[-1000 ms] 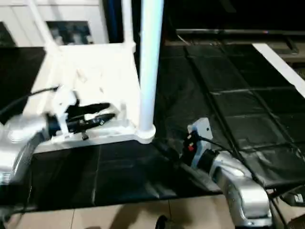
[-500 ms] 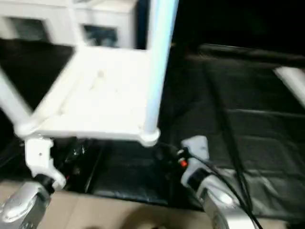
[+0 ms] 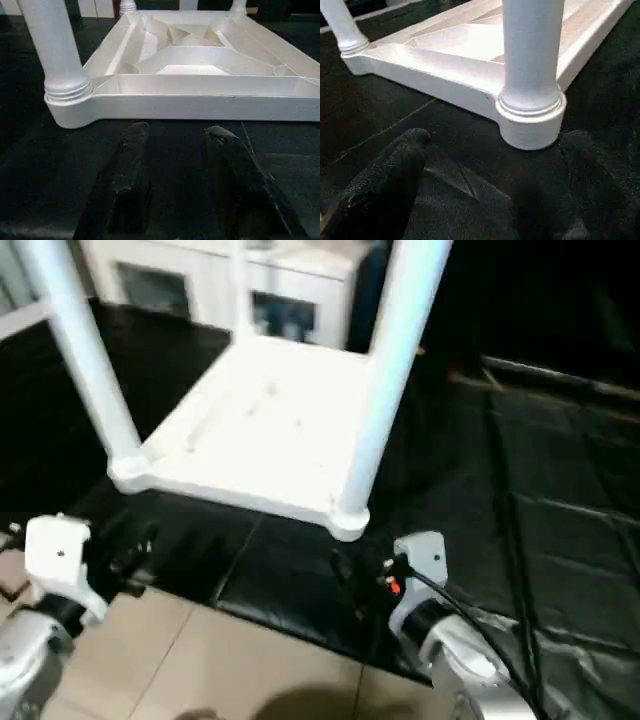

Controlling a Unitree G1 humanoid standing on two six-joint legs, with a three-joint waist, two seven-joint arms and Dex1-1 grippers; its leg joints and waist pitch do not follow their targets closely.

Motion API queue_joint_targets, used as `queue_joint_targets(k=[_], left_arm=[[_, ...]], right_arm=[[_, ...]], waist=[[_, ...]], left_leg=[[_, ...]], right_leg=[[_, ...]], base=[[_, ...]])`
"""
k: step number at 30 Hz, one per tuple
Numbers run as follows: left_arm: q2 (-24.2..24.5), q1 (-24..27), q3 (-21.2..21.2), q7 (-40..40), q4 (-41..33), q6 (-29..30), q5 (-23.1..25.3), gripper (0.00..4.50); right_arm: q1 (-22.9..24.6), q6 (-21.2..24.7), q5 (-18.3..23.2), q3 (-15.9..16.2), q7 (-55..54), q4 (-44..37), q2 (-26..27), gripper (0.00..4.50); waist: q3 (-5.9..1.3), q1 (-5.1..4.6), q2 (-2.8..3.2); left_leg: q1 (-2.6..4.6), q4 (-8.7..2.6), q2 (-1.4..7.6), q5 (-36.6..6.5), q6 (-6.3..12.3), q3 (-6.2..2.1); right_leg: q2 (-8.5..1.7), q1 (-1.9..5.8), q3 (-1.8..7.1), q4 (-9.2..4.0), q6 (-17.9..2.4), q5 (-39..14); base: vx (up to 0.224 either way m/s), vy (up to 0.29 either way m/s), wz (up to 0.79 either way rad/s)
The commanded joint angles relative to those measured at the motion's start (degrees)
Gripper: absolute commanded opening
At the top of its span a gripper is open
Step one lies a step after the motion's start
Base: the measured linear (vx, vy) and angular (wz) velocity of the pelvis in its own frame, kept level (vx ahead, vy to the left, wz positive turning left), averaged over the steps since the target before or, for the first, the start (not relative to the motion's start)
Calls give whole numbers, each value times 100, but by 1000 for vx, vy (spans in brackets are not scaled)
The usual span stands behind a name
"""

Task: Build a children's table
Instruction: Move to table, then rotate table base

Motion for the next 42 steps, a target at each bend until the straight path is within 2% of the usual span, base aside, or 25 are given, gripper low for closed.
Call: queue_joint_targets(k=[1,2,4,6,7,8,9,11,12,13,14,16,19,20,21,22,23,24,25,28,30,32,35,39,42], left_arm=[[4,-132,-14,60,59,21,35,188],[-3,-196,-40,106,93,43,-4,188],[1,-231,-59,122,107,57,-23,188],[38,-293,-88,114,153,78,-67,188],[41,-296,-90,110,155,79,-68,188],[74,-303,-109,96,167,75,-47,188],[99,-306,-119,87,183,67,-31,188],[122,-311,-128,91,201,63,-23,188],[125,-309,-127,97,202,62,-29,188],[125,-308,-127,99,202,62,-32,188],[130,-288,-142,113,185,74,-62,188],[129,-276,-156,121,179,75,-62,188],[155,-252,-220,211,154,94,39,188],[209,-242,-285,248,140,111,144,188],[224,-242,-307,262,145,85,178,188],[114,-260,-238,330,155,79,83,188],[63,-273,-201,362,160,73,38,188],[22,-329,-74,421,181,50,-60,188],[41,-341,-63,428,189,38,-45,188],[31,-412,64,491,215,-30,-75,188],[-63,-556,297,676,219,-104,-172,188],[-115,-755,504,836,260,-165,-251,217],[-14,-1027,549,768,425,-128,-351,228],[102,-1460,462,576,806,-174,-390,264],[191,-1851,394,457,1219,-175,-421,289]], right_arm=[[30,51,69,-48,-91,-72,28,444],[22,58,72,-66,-170,-51,84,444],[9,16,76,-77,-179,-42,113,444],[-7,-47,71,-72,-197,-49,142,444],[-6,-47,70,-73,-201,-50,142,444],[5,-48,62,-78,-252,-56,150,444],[31,-46,64,-101,-305,-59,173,444],[63,-70,50,-128,-357,-52,185,444],[68,-71,52,-135,-366,-48,187,444],[70,-70,53,-137,-368,-47,187,444],[66,-73,58,-145,-384,-40,187,444],[61,-70,64,-151,-395,-30,196,444],[44,-70,63,-150,-403,-9,202,444],[34,-76,64,-147,-409,-1,197,444],[28,-82,68,-149,-409,3,196,444],[3,-101,84,-160,-401,13,195,444],[-10,-105,90,-167,-398,18,193,444],[-70,-144,101,-180,-358,36,182,444],[-89,-146,105,-183,-350,41,175,444],[-158,-157,119,-189,-318,63,140,444],[-247,-190,109,-164,-235,111,53,444],[-363,-175,125,-133,-104,168,-37,444],[-505,-142,65,-27,97,258,-156,444],[-710,-170,47,94,206,392,-215,444],[-884,-208,14,182,270,525,-263,444]], waist=[[-200,-37,-19],[-220,-37,38],[-194,-28,31],[-156,185,-50],[-175,230,-152],[-290,170,62],[-279,133,61],[-310,33,186],[-288,-104,373],[-309,-278,416],[-363,-422,492],[-280,-464,509],[-307,-478,196],[-353,-406,-51],[-289,-270,-66],[-258,-406,31],[-122,-512,288],[-208,-636,593],[-235,-656,571],[-266,-727,647],[-360,-671,293],[-308,-566,201],[-287,-514,158],[-250,-535,177],[-331,-533,196]], left_leg=[[-81,-467,359,-703,142,-212],[-77,-471,355,-609,346,-167],[168,-258,305,-1138,115,142],[-58,262,138,-1058,268,-23],[-498,435,136,-726,621,-366],[-710,780,149,-235,555,-767],[-718,742,112,-225,520,-783],[-514,141,23,29,837,-691],[-305,-362,43,-370,1518,-675],[-76,-478,97,-825,1851,-698],[-56,-690,180,-1302,2251,-772],[-44,-654,240,-764,2726,-825],[-108,-713,387,-583,2566,-860],[-402,-436,206,-1470,1462,-599],[-542,392,156,-1235,942,-697],[-609,773,33,-122,2,-867],[-361,243,200,-406,-672,-934],[-216,-727,1058,-2204,-937,-1606],[-250,-772,1094,-2747,-1082,-1477],[-246,-723,452,-2596,-666,-1322],[-398,-462,57,-2176,-558,-987],[-489,-358,131,-1369,-308,-805],[-394,-463,236,-747,330,-562],[-343,-586,376,-1607,179,-449],[-338,-610,434,-1150,152,-380]], right_leg=[[-675,151,526,-908,183,-3121],[-683,145,552,-854,-102,-2292],[-545,-34,998,-1031,-221,-2778],[-902,292,1900,-1255,-578,-3248],[-1321,621,1837,-1150,-744,-2828],[-1418,471,1812,-1091,-1320,-1442],[-1278,420,1699,-1093,-1418,-1198],[-689,285,1232,-1058,-1380,-1254],[-180,57,829,-819,-1100,-1390],[168,-227,524,-494,-887,-1383],[227,-247,54,351,-435,-1004],[93,-395,-186,635,70,-673],[-231,-195,49,295,279,-492],[-1093,94,675,-313,223,-637],[-1954,145,1108,-883,-114,-1115],[-1732,395,615,-805,-490,-1157],[-759,181,-171,-820,-653,-1961],[-150,95,-68,193,-183,-1059],[-117,-5,-64,438,18,-525],[-93,89,-30,200,122,-8],[-619,344,275,-488,186,182],[-980,422,371,-778,-83,-438],[-842,381,319,-864,-616,-1357],[-755,269,315,-895,-573,-2318],[-682,278,295,-782,-645,-1056]], base=[[0,0,0],[0,0,0],[0,0,0],[28,97,-48],[37,124,-52],[27,181,-33],[10,235,-10],[8,260,-5],[1,341,11],[1,341,11],[9,355,13],[7,313,4],[-37,237,-8],[-80,196,-10],[-73,197,-24],[-73,197,-24],[-47,194,-39],[-72,188,6],[-91,235,10],[-39,72,8],[-75,7,-13],[-77,-47,-11],[-54,-85,4],[-18,-32,-1],[0,0,0]])
